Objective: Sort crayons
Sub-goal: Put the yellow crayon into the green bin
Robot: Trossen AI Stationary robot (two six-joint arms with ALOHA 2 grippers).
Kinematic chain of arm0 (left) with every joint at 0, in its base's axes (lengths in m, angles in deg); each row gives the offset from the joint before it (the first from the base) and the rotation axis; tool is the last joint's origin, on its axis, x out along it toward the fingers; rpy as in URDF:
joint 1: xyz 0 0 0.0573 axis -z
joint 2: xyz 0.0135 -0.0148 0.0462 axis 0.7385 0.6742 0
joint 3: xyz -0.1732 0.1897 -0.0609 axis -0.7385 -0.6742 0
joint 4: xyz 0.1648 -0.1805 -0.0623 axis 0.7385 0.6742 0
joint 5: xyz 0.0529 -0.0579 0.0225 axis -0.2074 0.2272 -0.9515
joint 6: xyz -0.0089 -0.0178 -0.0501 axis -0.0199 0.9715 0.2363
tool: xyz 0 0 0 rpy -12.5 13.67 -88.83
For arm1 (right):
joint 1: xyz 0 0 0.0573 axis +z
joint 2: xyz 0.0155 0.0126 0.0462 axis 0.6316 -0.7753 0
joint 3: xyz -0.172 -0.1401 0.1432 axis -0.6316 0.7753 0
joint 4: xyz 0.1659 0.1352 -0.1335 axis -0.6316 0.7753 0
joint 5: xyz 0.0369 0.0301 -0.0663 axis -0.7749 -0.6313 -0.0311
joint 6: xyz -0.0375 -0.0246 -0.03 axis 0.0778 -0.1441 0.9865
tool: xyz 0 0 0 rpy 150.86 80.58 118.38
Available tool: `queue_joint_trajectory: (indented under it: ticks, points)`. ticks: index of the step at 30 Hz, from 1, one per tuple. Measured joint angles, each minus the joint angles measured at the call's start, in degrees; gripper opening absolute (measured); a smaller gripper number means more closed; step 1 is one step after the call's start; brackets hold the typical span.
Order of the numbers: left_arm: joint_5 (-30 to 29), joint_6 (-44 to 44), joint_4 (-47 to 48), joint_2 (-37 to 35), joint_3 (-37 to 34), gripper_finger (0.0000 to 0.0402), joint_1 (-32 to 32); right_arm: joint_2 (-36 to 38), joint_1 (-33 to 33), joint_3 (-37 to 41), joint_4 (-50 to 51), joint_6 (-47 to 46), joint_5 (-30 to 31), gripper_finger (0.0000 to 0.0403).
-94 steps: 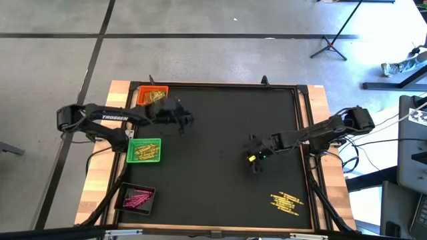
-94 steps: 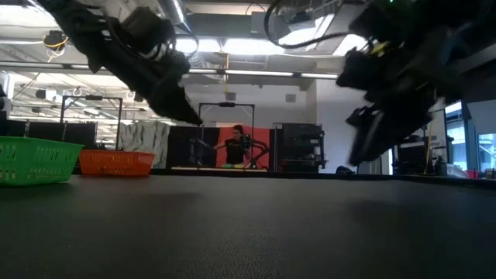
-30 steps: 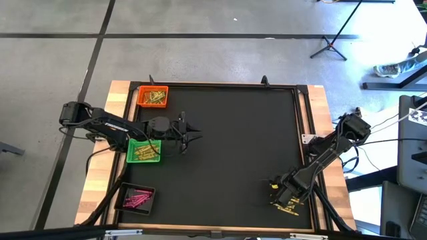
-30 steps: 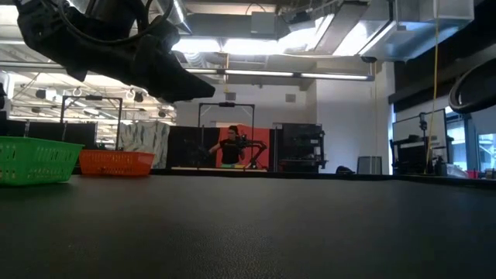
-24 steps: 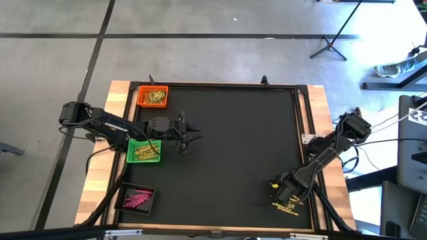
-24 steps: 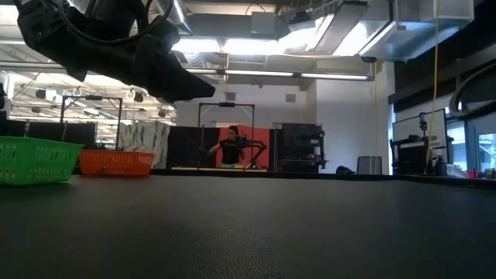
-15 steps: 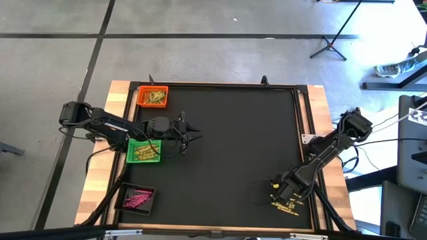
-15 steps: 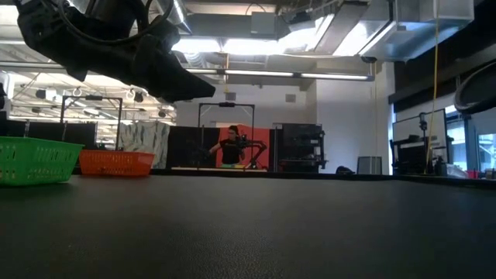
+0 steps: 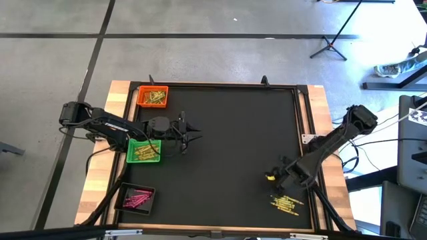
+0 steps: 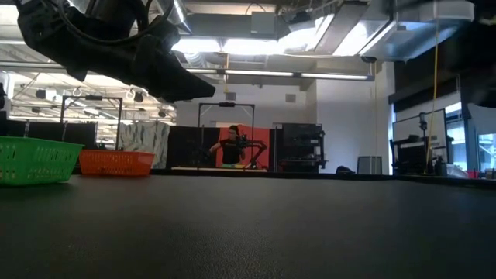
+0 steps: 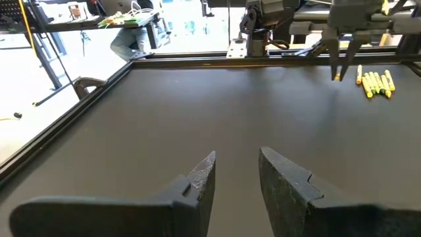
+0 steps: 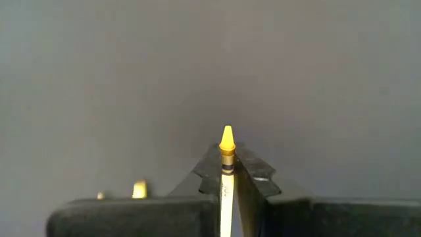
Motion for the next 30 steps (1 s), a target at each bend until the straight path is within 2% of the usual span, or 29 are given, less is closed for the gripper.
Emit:
queue_joint_trajectory:
  ticks: [5, 8, 14, 19, 24, 30]
  points:
    - [0.0, 0.8, -0.6, -0.1, 0.0, 0.0101, 0.0, -0.1, -4.8, 0.1, -5.7, 13.6, 8.5, 0.0010]
    - [0.0, 1.9, -0.7, -0.1, 0.0, 0.0101, 0.0, -0.1, -8.1, 1.4, -11.9, 22.1, 11.4, 0.0010]
    - [-0.1, 3.2, -0.2, 0.1, 0.0, 0.0131, 0.1, -0.1, -16.3, 6.7, -27.4, 37.9, 11.3, 0.0012]
    - [0.0, 3.2, -0.1, 1.4, 0.0, 0.0162, 0.2, -0.1, -23.6, 11.1, -45.1, 49.5, 10.8, 0.0011]
    - [0.0, 3.5, -0.4, 1.8, 0.0, 0.0171, 0.6, 0.0, -29.2, 13.7, -61.4, 58.6, 5.5, 0.0013]
    - [0.0, 3.0, -1.0, 1.9, 0.0, 0.0172, 0.6, -0.2, -33.4, 14.3, -74.5, 65.2, 1.4, 0.0014]
